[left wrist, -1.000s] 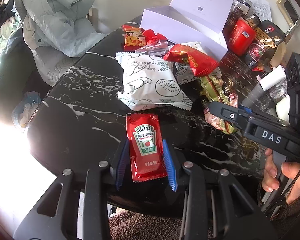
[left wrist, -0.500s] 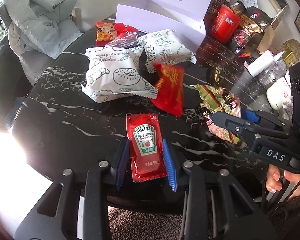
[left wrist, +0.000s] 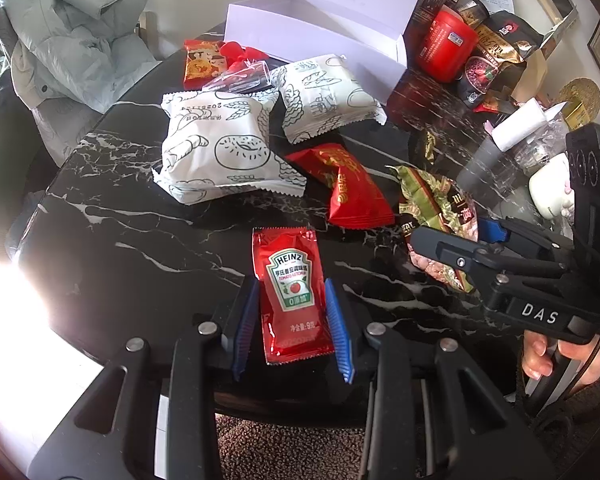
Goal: Organize objects
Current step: 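Carry the ketchup sachet and cereal packet with both grippers into the white box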
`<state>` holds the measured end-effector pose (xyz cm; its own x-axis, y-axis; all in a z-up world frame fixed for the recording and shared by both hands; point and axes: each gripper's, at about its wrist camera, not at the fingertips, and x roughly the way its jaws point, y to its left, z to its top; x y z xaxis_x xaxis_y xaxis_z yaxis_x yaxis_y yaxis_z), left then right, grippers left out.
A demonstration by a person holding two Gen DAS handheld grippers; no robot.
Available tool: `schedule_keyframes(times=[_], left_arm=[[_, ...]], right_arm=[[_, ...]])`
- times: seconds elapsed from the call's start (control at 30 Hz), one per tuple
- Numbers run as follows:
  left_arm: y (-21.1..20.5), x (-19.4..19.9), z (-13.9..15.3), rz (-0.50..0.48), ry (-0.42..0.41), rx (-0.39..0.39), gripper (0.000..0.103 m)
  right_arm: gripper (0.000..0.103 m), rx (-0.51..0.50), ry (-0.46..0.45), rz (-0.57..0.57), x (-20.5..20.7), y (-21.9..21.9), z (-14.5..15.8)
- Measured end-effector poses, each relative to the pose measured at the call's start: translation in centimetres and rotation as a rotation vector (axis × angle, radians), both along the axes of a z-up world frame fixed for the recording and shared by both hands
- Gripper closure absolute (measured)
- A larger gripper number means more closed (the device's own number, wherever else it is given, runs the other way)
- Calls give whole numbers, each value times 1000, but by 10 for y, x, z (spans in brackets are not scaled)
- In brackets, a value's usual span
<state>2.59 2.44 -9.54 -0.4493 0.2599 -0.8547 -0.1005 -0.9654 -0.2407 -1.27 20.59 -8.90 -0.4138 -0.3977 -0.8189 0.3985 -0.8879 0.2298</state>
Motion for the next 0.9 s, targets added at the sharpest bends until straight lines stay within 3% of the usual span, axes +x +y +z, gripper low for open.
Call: schedule_keyframes(times=[0.2, 0.9], left_arm=[[2, -1, 2, -6, 3, 0, 71], [27, -3, 42, -73, 100, -25, 71]], right_arm=[[58, -6, 26, 9, 2, 2, 4], [60, -22, 136, 10, 18, 22, 50]])
